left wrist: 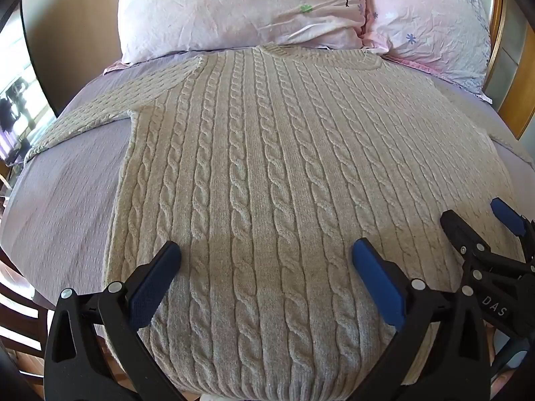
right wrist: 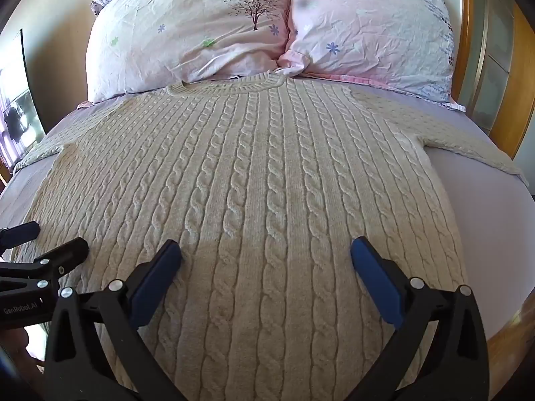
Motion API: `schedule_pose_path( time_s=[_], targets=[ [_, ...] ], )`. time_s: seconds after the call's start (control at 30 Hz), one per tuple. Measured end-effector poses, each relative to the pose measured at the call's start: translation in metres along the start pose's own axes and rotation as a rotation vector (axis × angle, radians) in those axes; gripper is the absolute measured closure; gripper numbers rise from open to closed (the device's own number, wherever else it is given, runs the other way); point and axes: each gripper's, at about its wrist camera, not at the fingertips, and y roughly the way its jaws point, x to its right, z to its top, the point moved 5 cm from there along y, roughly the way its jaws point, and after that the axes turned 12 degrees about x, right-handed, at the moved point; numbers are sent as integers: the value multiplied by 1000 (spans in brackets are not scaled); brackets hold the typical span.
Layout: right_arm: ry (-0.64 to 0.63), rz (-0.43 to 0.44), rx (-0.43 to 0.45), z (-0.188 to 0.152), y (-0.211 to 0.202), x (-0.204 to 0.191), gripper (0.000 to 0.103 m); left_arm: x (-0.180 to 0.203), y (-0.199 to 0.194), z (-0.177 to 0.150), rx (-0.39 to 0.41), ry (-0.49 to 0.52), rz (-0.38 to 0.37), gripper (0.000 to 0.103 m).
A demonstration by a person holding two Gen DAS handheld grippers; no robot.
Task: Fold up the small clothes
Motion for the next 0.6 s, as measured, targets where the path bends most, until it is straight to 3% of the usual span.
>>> schedule_pose_path(
  time_s=[0.6],
  targets=[
    [3, -10, -9, -2, 1, -1, 2, 0, 0, 0, 4, 0, 0, 1]
  ],
)
